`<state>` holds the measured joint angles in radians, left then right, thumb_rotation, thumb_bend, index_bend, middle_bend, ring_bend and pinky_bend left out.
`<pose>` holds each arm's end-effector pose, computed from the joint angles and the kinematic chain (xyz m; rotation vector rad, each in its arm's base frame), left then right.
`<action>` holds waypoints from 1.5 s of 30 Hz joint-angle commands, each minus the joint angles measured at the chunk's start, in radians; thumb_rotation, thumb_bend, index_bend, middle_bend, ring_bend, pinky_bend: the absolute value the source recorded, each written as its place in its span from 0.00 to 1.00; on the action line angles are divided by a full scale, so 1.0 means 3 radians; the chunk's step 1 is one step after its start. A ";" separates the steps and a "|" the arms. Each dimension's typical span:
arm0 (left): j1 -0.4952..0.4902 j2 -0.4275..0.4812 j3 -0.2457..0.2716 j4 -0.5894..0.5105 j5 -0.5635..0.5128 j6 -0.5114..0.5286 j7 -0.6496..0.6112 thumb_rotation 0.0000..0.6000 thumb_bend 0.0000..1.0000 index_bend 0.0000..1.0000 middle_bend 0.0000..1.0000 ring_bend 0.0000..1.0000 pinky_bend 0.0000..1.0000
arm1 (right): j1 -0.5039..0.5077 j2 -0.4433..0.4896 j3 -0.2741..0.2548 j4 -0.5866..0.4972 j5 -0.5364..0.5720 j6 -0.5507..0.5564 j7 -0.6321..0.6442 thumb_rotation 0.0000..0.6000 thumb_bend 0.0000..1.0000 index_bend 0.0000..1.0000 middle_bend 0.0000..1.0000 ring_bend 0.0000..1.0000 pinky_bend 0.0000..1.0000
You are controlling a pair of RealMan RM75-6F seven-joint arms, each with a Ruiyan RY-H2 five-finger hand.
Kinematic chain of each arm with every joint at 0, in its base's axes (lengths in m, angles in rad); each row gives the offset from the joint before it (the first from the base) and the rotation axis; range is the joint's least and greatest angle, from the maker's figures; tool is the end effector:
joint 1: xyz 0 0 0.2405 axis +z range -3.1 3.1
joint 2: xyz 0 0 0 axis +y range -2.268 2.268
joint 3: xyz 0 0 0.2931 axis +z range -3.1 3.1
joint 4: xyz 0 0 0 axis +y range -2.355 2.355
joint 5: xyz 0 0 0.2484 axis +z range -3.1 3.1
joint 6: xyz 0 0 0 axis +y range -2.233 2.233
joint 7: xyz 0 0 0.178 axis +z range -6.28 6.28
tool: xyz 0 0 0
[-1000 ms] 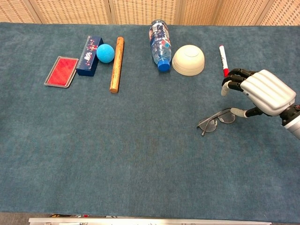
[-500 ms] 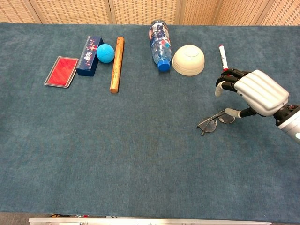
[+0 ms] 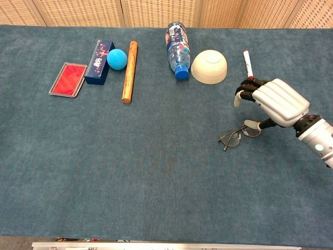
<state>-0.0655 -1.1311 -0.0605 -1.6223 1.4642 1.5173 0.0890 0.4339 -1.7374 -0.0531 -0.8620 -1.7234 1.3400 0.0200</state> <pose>-0.3622 0.2162 0.1438 -1.3415 -0.8499 -0.8499 -0.3092 -0.3179 -0.0780 1.9447 -0.5813 0.9824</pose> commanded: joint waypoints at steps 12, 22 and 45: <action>0.0001 0.0000 -0.0001 0.0000 -0.0002 0.0001 0.0003 1.00 0.11 0.43 0.41 0.36 0.55 | -0.0031 0.0064 -0.0019 -0.0054 -0.0025 0.0167 0.0107 1.00 0.16 0.44 0.37 0.20 0.45; -0.0005 -0.0020 -0.0002 0.0014 0.0030 0.0021 0.0026 1.00 0.11 0.43 0.41 0.36 0.55 | -0.0265 0.1042 0.0021 -0.1207 -0.0143 0.0803 -0.0359 1.00 0.16 0.44 0.37 0.20 0.45; -0.0078 -0.0094 -0.0009 0.0103 0.0076 -0.0041 -0.0013 1.00 0.11 0.43 0.41 0.36 0.55 | -0.1150 0.1819 0.0302 -0.2120 0.0748 0.1303 -0.0622 1.00 0.16 0.44 0.36 0.20 0.44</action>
<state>-0.0887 -1.1592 -0.0630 -1.5914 1.4872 1.5051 0.0852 0.1042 -1.1816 0.0234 -1.5126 -1.5193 1.7305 -0.1870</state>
